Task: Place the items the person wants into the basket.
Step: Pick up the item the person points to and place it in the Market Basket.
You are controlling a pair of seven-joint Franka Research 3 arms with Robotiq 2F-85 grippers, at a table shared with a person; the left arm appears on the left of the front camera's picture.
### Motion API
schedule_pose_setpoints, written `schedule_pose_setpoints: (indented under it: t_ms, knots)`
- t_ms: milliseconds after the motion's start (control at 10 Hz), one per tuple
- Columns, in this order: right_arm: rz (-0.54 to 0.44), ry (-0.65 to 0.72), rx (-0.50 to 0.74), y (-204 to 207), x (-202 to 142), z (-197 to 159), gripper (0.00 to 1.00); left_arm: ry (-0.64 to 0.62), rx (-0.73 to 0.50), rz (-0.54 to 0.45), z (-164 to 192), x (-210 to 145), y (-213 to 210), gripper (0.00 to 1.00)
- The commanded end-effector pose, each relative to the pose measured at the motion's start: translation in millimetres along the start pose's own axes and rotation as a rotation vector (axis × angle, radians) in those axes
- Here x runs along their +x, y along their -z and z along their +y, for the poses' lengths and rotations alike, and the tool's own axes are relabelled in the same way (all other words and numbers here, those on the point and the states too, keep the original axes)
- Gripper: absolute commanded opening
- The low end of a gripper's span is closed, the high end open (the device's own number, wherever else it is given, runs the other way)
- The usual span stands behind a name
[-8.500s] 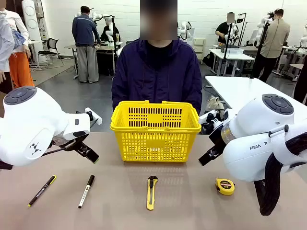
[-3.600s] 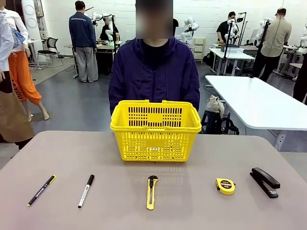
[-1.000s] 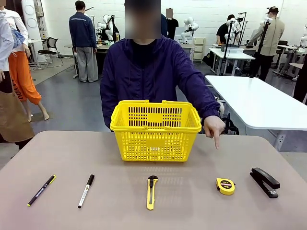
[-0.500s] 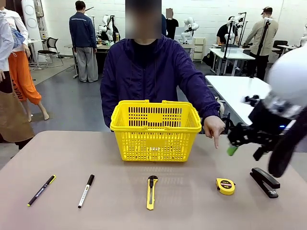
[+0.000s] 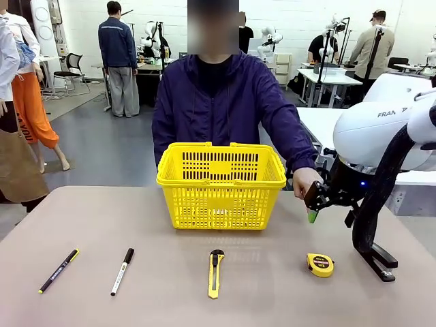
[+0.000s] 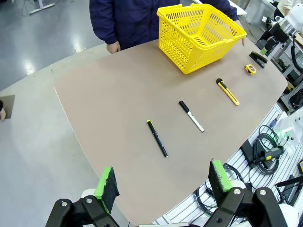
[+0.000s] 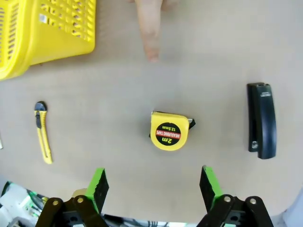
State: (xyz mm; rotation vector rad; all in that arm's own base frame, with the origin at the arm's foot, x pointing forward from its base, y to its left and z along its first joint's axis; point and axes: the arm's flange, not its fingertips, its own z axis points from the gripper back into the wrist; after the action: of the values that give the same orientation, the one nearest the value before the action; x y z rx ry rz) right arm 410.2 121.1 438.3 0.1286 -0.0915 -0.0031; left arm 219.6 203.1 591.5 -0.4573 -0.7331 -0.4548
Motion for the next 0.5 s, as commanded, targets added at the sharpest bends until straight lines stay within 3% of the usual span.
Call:
schedule_pose_setpoints:
  t_ms: [0,400]
  knots:
    - [0.004,-0.009,0.017,-6.6,-4.9,2.1,1.0,0.007,-0.011,-0.008,0.1,-1.2,-0.4,1.0]
    - [0.004,-0.009,0.017,-6.6,-4.9,2.1,1.0,0.007,-0.011,-0.008,0.1,-1.2,-0.4,1.0]
